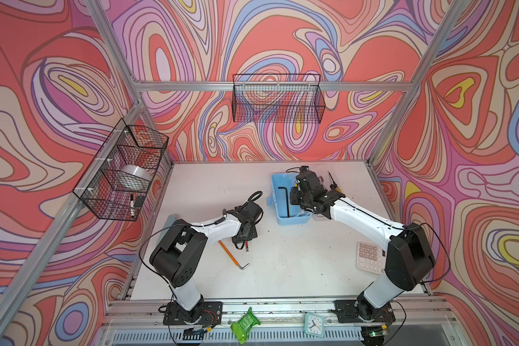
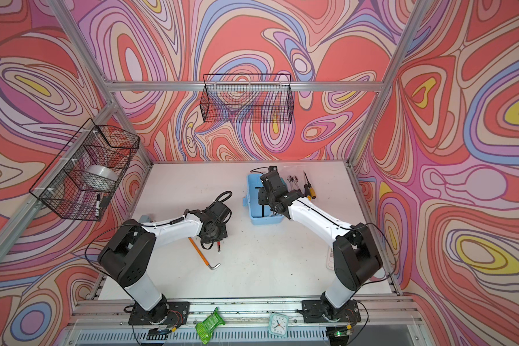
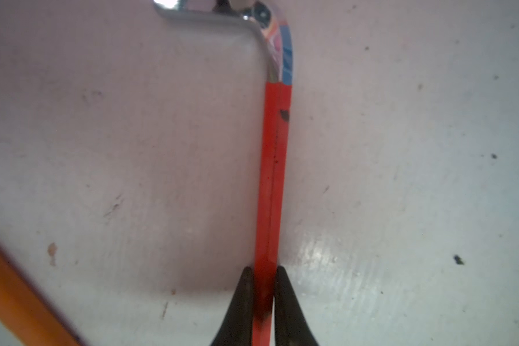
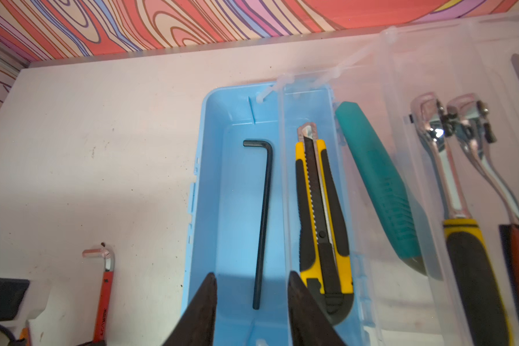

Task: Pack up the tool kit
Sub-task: 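Grasp the red-handled hex key with the left gripper while the right gripper rises, then lift and carry the red hex key with the left gripper toward the toolbox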

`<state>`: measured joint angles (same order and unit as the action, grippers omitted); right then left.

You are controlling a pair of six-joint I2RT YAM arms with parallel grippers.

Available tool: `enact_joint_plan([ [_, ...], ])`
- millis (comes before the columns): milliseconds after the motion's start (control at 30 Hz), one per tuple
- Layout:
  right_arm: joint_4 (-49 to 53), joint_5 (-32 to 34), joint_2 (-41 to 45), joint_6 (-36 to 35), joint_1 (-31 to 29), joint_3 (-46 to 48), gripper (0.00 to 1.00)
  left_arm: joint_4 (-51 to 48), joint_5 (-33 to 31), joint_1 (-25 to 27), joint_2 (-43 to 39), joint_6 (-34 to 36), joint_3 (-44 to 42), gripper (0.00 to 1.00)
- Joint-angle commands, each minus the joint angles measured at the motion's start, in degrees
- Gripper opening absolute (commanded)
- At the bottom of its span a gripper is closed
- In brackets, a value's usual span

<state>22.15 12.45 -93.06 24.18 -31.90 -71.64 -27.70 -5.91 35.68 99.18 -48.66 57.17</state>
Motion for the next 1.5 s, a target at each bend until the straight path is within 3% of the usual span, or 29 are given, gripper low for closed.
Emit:
enact_joint_plan([
  [0, 1.1, 2.7, 3.6, -0.7, 0.2, 2.6, 0.41, -1.4, 0.2, 1.8, 2.2, 3.1, 2.8, 0.13],
  [133, 1.5, 4.8, 6.5, -1.0, 0.3, 5.6, 0.43, -5.0, -3.2, 3.4, 2.9, 4.0, 4.5, 0.16],
  [333, 1.5, 5.6, 9.4, -0.9, 0.9, 8.4, 0.44, -5.5, -4.9, 3.4, 0.9, 3.6, 2.6, 0.38],
  [533, 0.4, 5.5, 10.9, -0.9, 1.9, 9.9, 0.44, -2.9, -2.7, 3.4, 2.2, 3.3, 2.6, 0.39],
  [1100, -2.9, 0.6, 17.8, -1.4, 8.7, 17.0, 0.51, 2.6, 3.7, 3.4, 4.3, 3.1, -0.2, 0.07],
  [1467, -3.0, 0.3, 20.5, -1.2, 10.5, 19.5, 0.51, 2.7, 2.4, 3.4, 0.0, 2.1, -0.9, 0.01],
])
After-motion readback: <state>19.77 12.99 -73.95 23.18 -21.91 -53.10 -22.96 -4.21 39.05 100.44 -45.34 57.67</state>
